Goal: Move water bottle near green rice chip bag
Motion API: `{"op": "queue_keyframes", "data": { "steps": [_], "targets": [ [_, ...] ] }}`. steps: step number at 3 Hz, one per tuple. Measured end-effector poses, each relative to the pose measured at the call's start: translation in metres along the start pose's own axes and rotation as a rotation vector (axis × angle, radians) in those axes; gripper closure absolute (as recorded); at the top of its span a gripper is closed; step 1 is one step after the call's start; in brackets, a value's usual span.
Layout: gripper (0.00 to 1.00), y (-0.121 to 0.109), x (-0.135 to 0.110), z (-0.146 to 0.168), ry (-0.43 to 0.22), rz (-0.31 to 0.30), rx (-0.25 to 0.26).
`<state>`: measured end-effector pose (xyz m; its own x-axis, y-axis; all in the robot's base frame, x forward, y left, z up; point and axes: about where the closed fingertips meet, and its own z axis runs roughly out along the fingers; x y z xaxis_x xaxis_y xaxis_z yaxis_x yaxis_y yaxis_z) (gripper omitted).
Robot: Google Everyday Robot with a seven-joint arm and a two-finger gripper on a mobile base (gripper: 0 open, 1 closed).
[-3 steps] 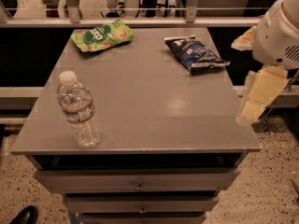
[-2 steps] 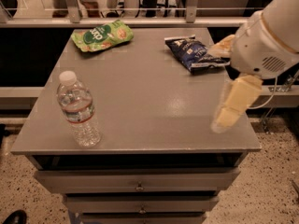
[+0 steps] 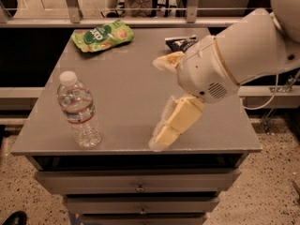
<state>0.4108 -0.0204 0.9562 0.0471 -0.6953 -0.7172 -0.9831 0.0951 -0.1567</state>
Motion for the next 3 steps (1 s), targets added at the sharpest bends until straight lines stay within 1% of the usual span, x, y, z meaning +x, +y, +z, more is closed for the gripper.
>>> {"op": "queue_keyframes", "data": {
  "steps": [1, 2, 3],
  "targets": [
    [0.0, 0.008, -0.015, 0.035, -0.089, -0.005, -0.028],
    [0.0, 0.008, -0.021, 0.073, -0.168, 0.008, -0.044],
    [0.0, 0.006, -0.031, 0.102, -0.243, 0.029, -0.061]
  ]
}}
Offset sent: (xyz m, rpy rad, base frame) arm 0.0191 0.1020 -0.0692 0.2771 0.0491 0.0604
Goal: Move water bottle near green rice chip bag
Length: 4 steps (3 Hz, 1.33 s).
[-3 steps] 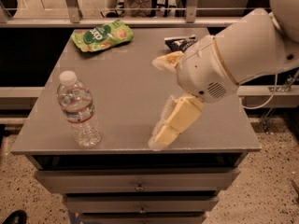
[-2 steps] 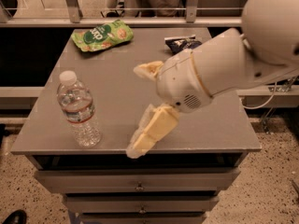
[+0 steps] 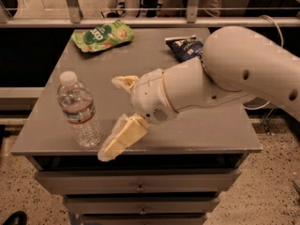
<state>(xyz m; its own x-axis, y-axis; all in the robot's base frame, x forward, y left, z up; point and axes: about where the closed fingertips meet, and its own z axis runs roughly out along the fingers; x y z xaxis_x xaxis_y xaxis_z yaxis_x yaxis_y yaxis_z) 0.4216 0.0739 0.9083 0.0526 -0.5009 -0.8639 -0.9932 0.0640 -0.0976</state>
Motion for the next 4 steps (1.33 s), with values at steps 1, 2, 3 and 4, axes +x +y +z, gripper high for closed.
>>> {"op": "queue_keyframes", "data": {
  "steps": [1, 2, 3, 4],
  "targets": [
    [0.0, -0.002, -0.012, 0.022, -0.077, 0.019, -0.017],
    [0.0, -0.004, -0.023, 0.04, -0.157, 0.043, -0.026],
    [0.16, -0.007, -0.034, 0.057, -0.214, 0.065, -0.032],
    [0.47, -0.012, -0.041, 0.064, -0.249, 0.078, -0.019]
  ]
}}
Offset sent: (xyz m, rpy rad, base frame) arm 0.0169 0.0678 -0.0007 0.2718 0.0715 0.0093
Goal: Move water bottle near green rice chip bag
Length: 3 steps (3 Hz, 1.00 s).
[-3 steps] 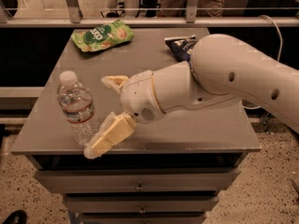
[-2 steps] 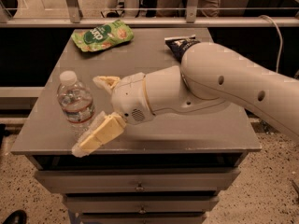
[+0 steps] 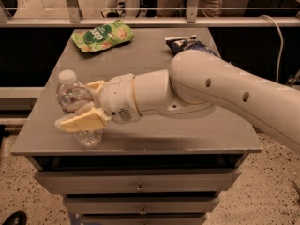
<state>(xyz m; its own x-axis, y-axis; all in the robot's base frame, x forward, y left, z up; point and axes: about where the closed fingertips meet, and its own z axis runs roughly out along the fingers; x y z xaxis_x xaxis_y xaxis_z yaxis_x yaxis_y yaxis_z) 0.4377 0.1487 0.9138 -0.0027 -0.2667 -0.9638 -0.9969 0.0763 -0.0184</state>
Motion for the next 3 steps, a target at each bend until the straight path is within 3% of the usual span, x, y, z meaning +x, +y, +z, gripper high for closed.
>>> {"op": "queue_keyframes", "data": {
  "steps": [1, 2, 3],
  "targets": [
    [0.7, -0.003, -0.004, -0.003, -0.015, 0.0, 0.014],
    [0.93, -0.022, -0.024, -0.029, -0.049, -0.042, 0.076],
    [1.0, -0.021, -0.027, -0.029, -0.051, -0.049, 0.077]
  ]
}}
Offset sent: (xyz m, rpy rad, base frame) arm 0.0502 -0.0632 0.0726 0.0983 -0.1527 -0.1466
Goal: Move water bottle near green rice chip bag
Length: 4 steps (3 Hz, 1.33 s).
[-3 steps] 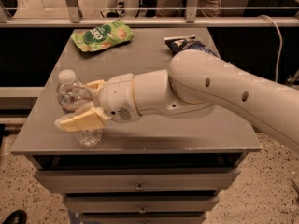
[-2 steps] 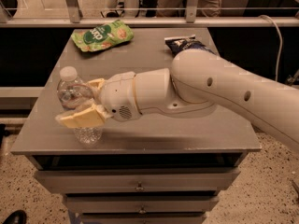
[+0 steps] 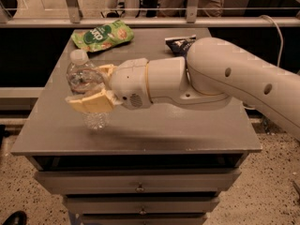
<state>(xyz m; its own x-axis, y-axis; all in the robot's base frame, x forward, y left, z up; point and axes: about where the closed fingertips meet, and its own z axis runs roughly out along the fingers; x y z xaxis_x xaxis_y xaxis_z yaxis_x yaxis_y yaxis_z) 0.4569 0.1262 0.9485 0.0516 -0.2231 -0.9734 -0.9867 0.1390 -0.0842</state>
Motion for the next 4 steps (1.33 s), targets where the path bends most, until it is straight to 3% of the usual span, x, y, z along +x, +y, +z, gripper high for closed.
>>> {"op": "queue_keyframes", "data": {
  "steps": [2, 3, 4],
  "targets": [
    [1.0, -0.008, 0.001, -0.002, -0.002, -0.015, 0.024],
    [1.0, -0.043, 0.01, -0.015, -0.007, -0.032, 0.072],
    [1.0, -0.105, 0.017, -0.041, -0.037, -0.052, 0.139]
  ]
}}
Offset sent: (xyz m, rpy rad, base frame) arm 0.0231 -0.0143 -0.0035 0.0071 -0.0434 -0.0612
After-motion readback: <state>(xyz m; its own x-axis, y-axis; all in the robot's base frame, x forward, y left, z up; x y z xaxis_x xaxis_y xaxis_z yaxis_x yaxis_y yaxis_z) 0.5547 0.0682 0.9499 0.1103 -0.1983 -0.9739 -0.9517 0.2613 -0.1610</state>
